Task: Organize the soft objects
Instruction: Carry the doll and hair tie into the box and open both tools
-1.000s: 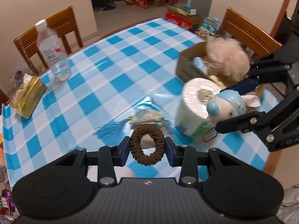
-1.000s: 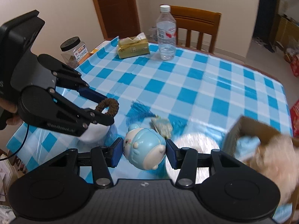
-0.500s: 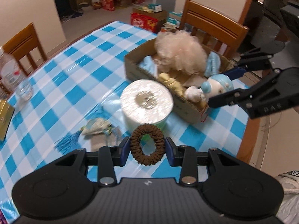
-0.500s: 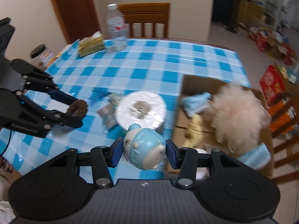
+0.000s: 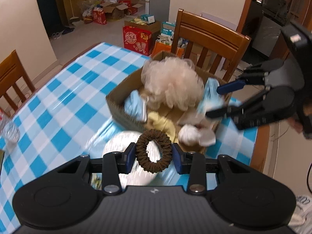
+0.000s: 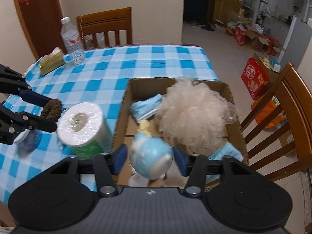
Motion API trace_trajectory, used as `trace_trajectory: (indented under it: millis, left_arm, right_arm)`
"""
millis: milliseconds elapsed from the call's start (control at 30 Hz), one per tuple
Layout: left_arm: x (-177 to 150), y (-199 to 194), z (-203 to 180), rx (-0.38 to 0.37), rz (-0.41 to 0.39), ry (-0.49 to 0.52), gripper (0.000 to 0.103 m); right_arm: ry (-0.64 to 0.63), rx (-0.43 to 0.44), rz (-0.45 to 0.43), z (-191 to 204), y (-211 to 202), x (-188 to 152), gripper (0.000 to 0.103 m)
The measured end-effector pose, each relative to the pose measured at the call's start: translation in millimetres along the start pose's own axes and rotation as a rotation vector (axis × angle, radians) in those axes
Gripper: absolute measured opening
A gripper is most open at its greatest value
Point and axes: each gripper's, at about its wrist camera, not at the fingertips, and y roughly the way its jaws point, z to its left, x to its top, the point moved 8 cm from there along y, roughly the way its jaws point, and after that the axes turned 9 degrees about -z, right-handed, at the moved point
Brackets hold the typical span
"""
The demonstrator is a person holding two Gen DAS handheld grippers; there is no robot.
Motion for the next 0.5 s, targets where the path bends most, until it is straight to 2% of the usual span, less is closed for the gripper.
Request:
trace_trajectory:
  millis: [100, 167, 300, 367, 400, 433, 500]
  left_arm:
    - [16.0, 18.1, -5.5, -0.009, -0.006, 0.004, 0.038]
    - [24.3, 29.3, -9.1, -0.018, -0.008, 0.005, 0.038]
    - [37.4, 53.9, -16.8, -0.035, -0.006, 0.005, 0.039]
    - [40.7, 65.2, -21.3, -0.037, -0.002, 0.014, 0.044]
    - [41.9, 70.3, -22.4, -0.034, 0.000, 0.020, 0.053]
    - [42.7, 74.7, -23.6, -0.029, 0.000, 0.024, 0.068]
    - [42.8, 80.0, -23.4, -0.012, -0.005, 0.020, 0.085]
  right_arm:
    - [0.024, -0.005, -0.015, -12.0, 6.6, -2.2, 0.094]
    - [0.040, -0.012, -0.035, -18.1, 9.1, -3.4, 0.099]
    - [0.052, -0.027, -0.067, -28.1, 10.9, -10.4, 0.103]
    - [0.066, -0.034, -0.061, -32.8, 12.7, -15.6, 0.103]
    - [0.071, -0.034, -0.057, -34.9, 13.7, -18.3, 0.103]
    - [0.074, -0.033, -0.054, -36.7, 15.3, -19.8, 0.103]
    - [0.079, -0.043, -0.047, -40.6, 17.0, -24.1, 0.103]
